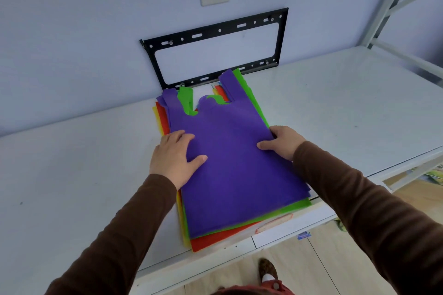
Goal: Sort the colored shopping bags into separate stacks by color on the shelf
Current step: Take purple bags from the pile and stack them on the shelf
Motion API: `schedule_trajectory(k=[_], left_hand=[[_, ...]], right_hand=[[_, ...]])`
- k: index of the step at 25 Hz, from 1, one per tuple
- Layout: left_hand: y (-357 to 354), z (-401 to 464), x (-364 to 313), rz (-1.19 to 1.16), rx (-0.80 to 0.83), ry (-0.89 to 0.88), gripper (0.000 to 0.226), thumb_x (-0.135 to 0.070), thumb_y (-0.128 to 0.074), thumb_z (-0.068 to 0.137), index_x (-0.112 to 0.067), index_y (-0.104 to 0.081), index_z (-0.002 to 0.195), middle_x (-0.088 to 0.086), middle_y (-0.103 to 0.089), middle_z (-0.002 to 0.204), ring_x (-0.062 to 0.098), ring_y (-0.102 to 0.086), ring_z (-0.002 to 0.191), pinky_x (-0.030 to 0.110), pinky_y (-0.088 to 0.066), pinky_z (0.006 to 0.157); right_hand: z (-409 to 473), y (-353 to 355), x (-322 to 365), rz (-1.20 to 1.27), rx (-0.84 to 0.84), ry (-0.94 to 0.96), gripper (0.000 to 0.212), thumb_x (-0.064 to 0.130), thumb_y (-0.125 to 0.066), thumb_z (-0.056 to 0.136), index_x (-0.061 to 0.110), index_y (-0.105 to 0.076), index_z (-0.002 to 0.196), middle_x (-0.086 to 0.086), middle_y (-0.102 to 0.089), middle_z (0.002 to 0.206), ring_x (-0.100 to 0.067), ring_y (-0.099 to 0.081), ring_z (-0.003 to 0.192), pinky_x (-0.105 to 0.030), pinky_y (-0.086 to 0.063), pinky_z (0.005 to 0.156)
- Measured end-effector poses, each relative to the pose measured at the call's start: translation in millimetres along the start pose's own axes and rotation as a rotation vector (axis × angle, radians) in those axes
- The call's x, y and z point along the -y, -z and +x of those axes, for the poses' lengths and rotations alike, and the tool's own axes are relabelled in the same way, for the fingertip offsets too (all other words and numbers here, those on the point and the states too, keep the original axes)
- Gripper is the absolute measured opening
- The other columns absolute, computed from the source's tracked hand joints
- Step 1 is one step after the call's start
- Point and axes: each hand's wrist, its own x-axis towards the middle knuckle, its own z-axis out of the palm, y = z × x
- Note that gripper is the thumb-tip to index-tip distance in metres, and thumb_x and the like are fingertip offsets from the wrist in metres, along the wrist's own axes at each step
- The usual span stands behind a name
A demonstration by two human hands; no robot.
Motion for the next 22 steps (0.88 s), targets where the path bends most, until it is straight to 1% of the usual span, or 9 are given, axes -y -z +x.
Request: schedule_trajectory(k=[2, 4, 8, 10, 12, 14, 17, 20, 22], left_hand=[[3.2, 1.0, 8.6, -0.084, -0.046, 0.060, 0.070, -0.056, -0.062, 0.083, -0.022, -0.042, 0.141, 0.005, -0.043, 0.145, 0.028, -0.038, 0.132, 0.042, -0.037, 0.108], [5.9, 3.1, 12.5, -0.151, -0.056, 0.115, 0.075, -0.053, -0.067, 0.081, -0.020, -0.040, 0.142, 0.009, -0.047, 0.139, 0.031, -0.041, 0.126, 0.043, -0.038, 0.105], [8.3, 6.8, -1.0, -0.300, -0.051, 0.126, 0.076, -0.042, -0.075, 0.079, -0.018, -0.038, 0.142, 0.009, -0.057, 0.124, 0.030, -0.048, 0.117, 0.044, -0.042, 0.101], [7.0, 15.6, -10.8, -0.398, 0.020, 0.138, 0.077, -0.035, -0.076, 0.080, -0.018, -0.035, 0.143, 0.007, -0.057, 0.124, 0.028, -0.055, 0.116, 0.043, -0.046, 0.099], [6.4, 31.9, -19.2, -0.495, 0.153, 0.185, 0.083, -0.034, -0.078, 0.079, -0.020, -0.030, 0.145, 0.005, -0.054, 0.130, 0.026, -0.057, 0.117, 0.043, -0.047, 0.101], [4.7, 52.9, -26.2, -0.569, 0.212, 0.231, 0.091, -0.033, -0.081, 0.073, -0.021, -0.028, 0.146, 0.005, -0.050, 0.140, 0.027, -0.054, 0.122, 0.043, -0.046, 0.104], [3.0, 80.5, -32.7, -0.563, 0.184, 0.311, 0.092, -0.017, -0.082, 0.073, -0.025, -0.029, 0.148, 0.013, -0.042, 0.144, 0.031, -0.052, 0.122, 0.041, -0.047, 0.102], [2.7, 93.4, -33.2, -0.764, 0.271, 0.292, 0.085, -0.003, -0.077, 0.078, -0.026, -0.033, 0.146, 0.010, -0.052, 0.134, 0.030, -0.059, 0.110, 0.041, -0.053, 0.092], [2.5, 93.0, -33.1, -0.791, 0.378, 0.190, 0.070, -0.001, -0.070, 0.085, -0.023, -0.041, 0.145, 0.002, -0.051, 0.133, 0.026, -0.060, 0.108, 0.037, -0.054, 0.089]], right_hand=[[-5.8, 9.5, 0.3, 0.095, -0.010, 0.002, 0.020, 0.020, -0.069, 0.079, 0.016, -0.068, 0.099, -0.011, -0.073, 0.100, -0.030, -0.070, 0.086, -0.044, -0.057, 0.085], [-12.0, 19.0, -1.4, 0.196, -0.020, -0.021, 0.020, 0.011, -0.062, 0.081, 0.012, -0.069, 0.100, -0.015, -0.074, 0.099, -0.035, -0.070, 0.087, -0.046, -0.058, 0.084], [-20.5, 32.0, -6.4, 0.296, -0.026, -0.068, 0.025, 0.007, -0.056, 0.079, 0.008, -0.068, 0.101, -0.019, -0.073, 0.098, -0.043, -0.069, 0.091, -0.053, -0.057, 0.084], [-22.4, 33.3, -8.6, 0.312, -0.015, -0.073, 0.026, 0.006, -0.057, 0.079, 0.009, -0.068, 0.101, -0.019, -0.073, 0.098, -0.044, -0.069, 0.091, -0.054, -0.057, 0.084], [-22.1, 34.3, -9.3, 0.316, 0.006, -0.069, 0.028, 0.005, -0.057, 0.080, 0.014, -0.068, 0.103, -0.016, -0.073, 0.099, -0.041, -0.070, 0.091, -0.052, -0.057, 0.085], [-19.8, 34.8, -11.4, 0.288, 0.012, -0.051, 0.031, 0.004, -0.059, 0.081, 0.014, -0.065, 0.109, -0.015, -0.072, 0.104, -0.038, -0.070, 0.091, -0.051, -0.057, 0.086], [-19.6, 35.0, -16.1, 0.155, -0.013, 0.004, 0.050, 0.010, -0.067, 0.084, 0.018, -0.048, 0.130, -0.010, -0.065, 0.119, -0.030, -0.067, 0.096, -0.045, -0.055, 0.090], [-28.6, 32.7, -23.5, 0.085, -0.047, 0.149, 0.090, 0.011, -0.068, 0.087, 0.035, -0.011, 0.153, 0.012, -0.041, 0.141, -0.013, -0.050, 0.117, -0.031, -0.041, 0.102], [-35.4, 33.9, -33.7, 0.040, -0.049, 0.224, 0.092, 0.013, -0.067, 0.088, 0.044, -0.010, 0.152, 0.016, -0.032, 0.148, -0.008, -0.038, 0.128, -0.028, -0.030, 0.111]])
